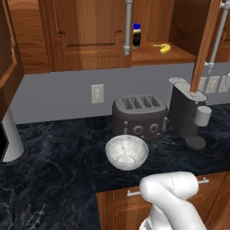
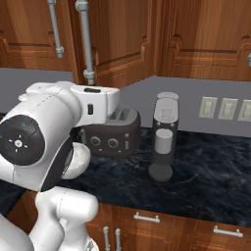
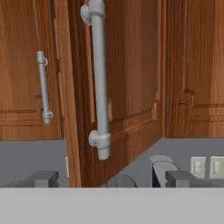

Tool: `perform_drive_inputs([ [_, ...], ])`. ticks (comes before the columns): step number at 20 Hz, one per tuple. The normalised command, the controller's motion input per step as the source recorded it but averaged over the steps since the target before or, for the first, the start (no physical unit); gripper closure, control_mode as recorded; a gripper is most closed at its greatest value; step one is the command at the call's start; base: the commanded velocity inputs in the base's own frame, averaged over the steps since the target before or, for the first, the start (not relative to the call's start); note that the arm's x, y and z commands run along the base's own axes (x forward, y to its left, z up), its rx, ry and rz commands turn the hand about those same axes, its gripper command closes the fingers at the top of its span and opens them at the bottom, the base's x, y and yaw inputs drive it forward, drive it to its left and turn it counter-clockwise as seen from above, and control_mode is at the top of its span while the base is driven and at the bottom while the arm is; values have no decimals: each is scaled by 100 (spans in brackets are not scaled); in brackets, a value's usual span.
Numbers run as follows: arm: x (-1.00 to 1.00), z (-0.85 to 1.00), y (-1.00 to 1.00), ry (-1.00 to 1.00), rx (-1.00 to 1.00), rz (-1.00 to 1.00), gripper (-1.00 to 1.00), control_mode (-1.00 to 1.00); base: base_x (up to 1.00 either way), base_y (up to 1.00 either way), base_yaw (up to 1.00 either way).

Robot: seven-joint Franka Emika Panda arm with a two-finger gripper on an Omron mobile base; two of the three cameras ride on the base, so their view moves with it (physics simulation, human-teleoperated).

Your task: Open the cabinet. Pick the apple and banana from the cabinet and place them into the bowl. Then close the cabinet.

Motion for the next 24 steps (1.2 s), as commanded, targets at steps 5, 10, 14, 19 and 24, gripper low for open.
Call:
perform_drive_inputs([
  [5, -41, 1, 84, -37, -13, -14, -100, -100, 0, 0, 0],
  [10, -2, 1, 100, -30, -22, -15, -100, -100, 0, 0, 0],
  [14, 37, 0, 100, -16, -18, -21, -100, -100, 0, 0, 0],
  [19, 96, 0, 53, 3, -4, -19, -100, -100, 0, 0, 0],
  [24, 97, -10, 1, 20, 0, -34, -100, -100, 0, 0, 0],
])
